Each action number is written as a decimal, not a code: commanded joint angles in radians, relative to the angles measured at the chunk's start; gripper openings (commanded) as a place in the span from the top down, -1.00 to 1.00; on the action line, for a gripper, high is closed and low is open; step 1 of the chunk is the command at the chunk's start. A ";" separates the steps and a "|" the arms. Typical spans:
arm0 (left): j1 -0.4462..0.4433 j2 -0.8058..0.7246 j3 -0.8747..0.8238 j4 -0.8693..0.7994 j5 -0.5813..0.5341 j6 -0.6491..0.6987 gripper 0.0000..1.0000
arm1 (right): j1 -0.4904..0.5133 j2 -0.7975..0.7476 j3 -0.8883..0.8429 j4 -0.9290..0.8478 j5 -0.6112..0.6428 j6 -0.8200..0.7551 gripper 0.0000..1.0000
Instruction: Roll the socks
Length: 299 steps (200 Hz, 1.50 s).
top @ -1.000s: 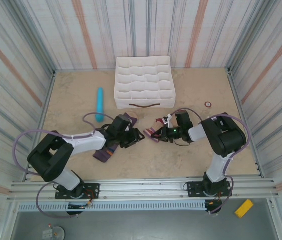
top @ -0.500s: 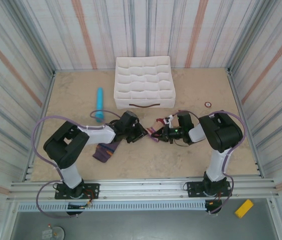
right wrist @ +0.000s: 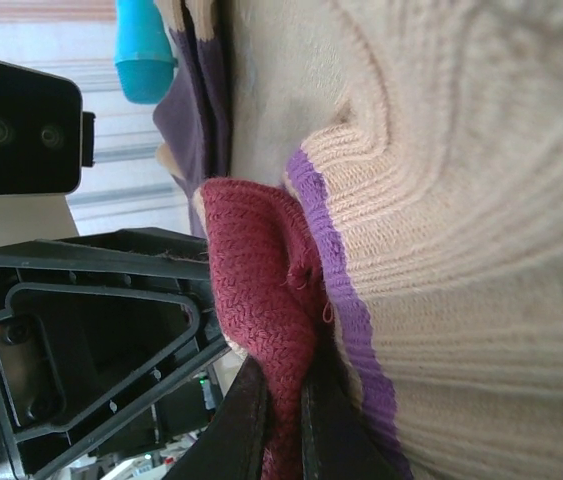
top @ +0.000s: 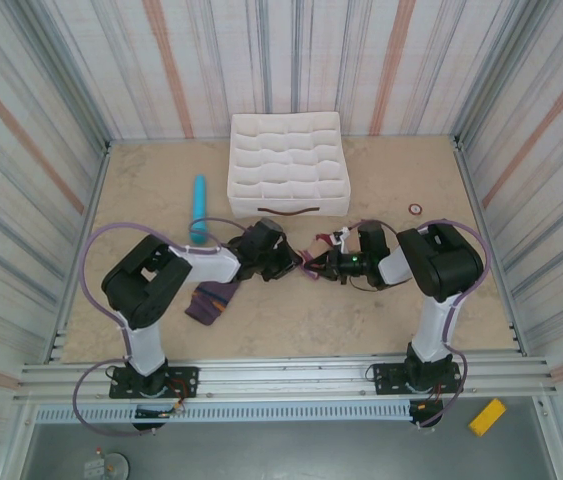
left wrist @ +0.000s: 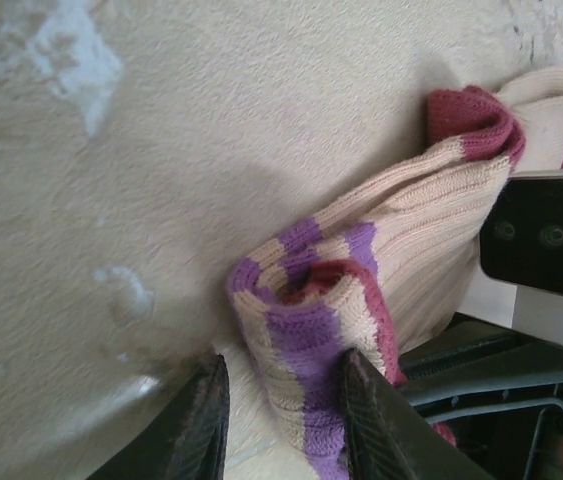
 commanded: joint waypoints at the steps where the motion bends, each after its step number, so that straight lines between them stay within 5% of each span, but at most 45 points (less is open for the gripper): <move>1: -0.020 0.059 0.009 -0.042 -0.012 -0.013 0.32 | -0.003 0.059 -0.039 -0.085 0.061 0.023 1.00; 59: -0.020 0.103 0.036 -0.063 -0.033 -0.005 0.39 | -0.016 0.081 -0.046 -0.033 0.039 0.051 1.00; 133: -0.014 0.091 0.093 -0.179 -0.108 0.091 0.91 | -0.036 0.070 -0.062 -0.008 0.034 0.066 0.98; 188: -0.013 0.003 0.096 -0.293 -0.145 0.199 1.00 | -0.029 -0.134 -0.028 -0.368 0.125 -0.123 0.56; 236: -0.028 -0.090 0.065 -0.366 -0.182 0.208 1.00 | 0.054 -0.334 0.057 -0.719 0.285 -0.352 0.25; 299: -0.050 -0.126 0.091 -0.476 -0.164 0.207 1.00 | 0.355 -0.629 0.019 -0.846 0.810 -0.615 -0.21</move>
